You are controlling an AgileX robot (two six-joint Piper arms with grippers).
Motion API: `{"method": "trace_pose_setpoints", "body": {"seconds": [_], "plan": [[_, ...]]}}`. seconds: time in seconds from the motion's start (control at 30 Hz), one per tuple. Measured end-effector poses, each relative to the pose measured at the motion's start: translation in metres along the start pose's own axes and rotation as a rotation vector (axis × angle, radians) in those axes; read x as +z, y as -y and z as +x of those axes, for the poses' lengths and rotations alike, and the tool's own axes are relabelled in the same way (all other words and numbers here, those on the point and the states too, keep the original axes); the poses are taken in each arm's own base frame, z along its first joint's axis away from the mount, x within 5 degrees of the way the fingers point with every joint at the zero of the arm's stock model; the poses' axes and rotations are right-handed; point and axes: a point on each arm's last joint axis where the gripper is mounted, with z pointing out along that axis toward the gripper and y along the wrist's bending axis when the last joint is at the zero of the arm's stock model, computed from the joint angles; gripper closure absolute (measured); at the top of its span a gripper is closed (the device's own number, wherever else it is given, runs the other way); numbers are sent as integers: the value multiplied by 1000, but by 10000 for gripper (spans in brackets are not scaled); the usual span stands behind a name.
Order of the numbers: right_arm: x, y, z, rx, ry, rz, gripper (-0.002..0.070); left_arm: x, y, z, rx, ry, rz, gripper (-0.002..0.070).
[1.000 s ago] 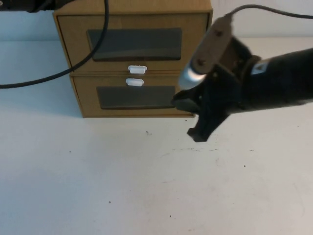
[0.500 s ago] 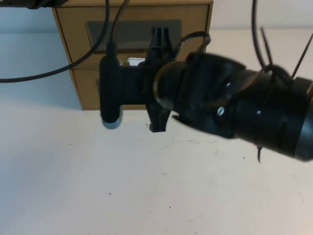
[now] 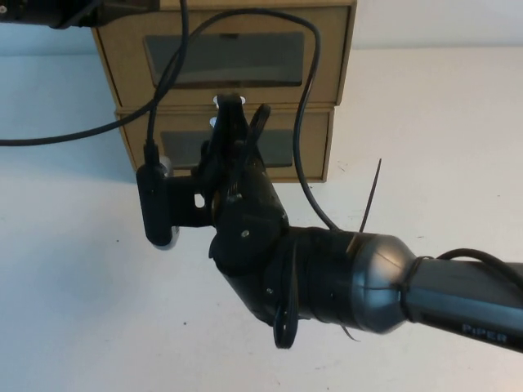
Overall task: Open the shoe box
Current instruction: 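Pull the top drawer of the cardboard box fully open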
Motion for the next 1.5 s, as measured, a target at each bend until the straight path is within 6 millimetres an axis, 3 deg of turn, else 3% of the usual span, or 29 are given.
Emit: {"method": "trace_pose_setpoints", "body": {"seconds": [0.17,0.4,0.5,0.93,1.5], "plan": [[7,-3,7,54,-32,2,673,0,1,1,0,-8,7,678],[24,3,25,124,-22,-26,509,0,2,3,0,-28,25,679],[30,3,29,132,-4,-45,480,0,3,3,0,-37,34,678],[65,3,17,164,-14,-2,466,0,4,5,0,-54,48,678],[86,10,40,183,36,-48,471,1,3,6,-2,-62,51,679]]}}
